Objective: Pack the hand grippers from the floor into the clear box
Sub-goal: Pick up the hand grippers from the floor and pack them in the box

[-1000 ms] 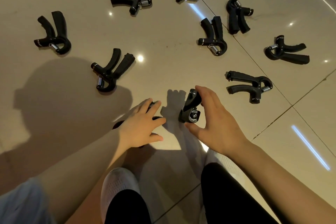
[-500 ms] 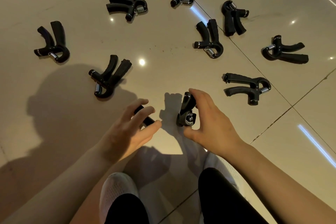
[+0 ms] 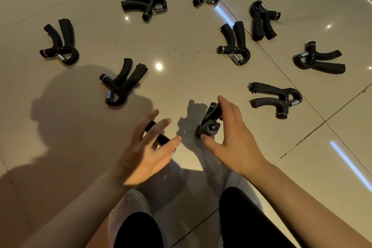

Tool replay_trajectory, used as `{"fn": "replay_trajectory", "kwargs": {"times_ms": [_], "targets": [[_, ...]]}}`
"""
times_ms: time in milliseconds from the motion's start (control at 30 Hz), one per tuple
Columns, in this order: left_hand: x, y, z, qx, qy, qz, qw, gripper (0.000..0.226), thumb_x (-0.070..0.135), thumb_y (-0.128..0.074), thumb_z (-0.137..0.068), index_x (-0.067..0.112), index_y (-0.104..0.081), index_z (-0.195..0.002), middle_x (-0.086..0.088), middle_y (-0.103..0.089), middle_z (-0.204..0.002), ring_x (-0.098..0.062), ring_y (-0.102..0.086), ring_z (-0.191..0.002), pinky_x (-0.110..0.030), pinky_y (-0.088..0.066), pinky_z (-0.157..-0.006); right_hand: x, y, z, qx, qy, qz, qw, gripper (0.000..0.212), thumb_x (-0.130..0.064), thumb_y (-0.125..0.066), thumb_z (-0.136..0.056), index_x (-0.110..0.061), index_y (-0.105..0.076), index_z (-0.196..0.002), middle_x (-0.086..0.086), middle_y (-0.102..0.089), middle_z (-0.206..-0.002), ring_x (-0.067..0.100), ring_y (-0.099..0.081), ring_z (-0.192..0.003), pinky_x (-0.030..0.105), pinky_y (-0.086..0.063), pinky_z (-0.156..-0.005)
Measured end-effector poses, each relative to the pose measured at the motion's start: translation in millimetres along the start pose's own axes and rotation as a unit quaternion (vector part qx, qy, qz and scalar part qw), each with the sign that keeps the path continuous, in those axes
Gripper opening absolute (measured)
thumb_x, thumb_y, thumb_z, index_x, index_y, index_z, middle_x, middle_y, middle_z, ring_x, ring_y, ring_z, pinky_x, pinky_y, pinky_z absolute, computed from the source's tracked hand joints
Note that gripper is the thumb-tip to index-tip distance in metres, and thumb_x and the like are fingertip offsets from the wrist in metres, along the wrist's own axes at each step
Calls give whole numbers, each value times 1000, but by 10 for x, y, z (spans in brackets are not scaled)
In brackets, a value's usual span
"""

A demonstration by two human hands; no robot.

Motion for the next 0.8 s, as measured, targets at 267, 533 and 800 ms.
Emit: {"fn": "replay_trajectory", "kwargs": {"times_ms": [267, 533, 800], "targets": [[-98, 83, -176, 28, 38, 55, 997, 18, 25, -63, -88, 10, -73, -94, -10, -51, -122, -36, -43, -121, -39, -44, -97, -135, -104, -11, -7, 41, 12, 999, 94, -56, -56, -79, -17, -8, -150, 1, -32, -147, 15, -42, -126, 17, -34, -89], [-6, 208, -93, 41, 55, 58, 996, 19, 21, -61, -85, 12, -74, -96, -10, -57, -118, -33, -46, -117, -26, -42, -93, -84, 90, 126, 27, -1, -58, 998, 89, -36, -80, -69, -24, -32, -143, -9, -45, -139, 7, -43, -124, 14, -30, -96], [704, 1001, -366, 158, 23, 77, 984, 25, 27, -64, -86, 14, -70, -105, -12, -53, -118, -28, -50, -111, -28, -43, -92, -478, 1020, 1110, 132, -13, -127, 983, 89, -51, -75, -61, -30, -35, -137, -11, -50, -130, 5, -50, -112, 16, -39, -93]]}}
Point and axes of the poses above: each hand's wrist, its own z-axis away from the middle knuckle, its own y-axis out of the back of the hand, x = y × z, the point moved 1 cm from there along -z, towards the middle knuckle
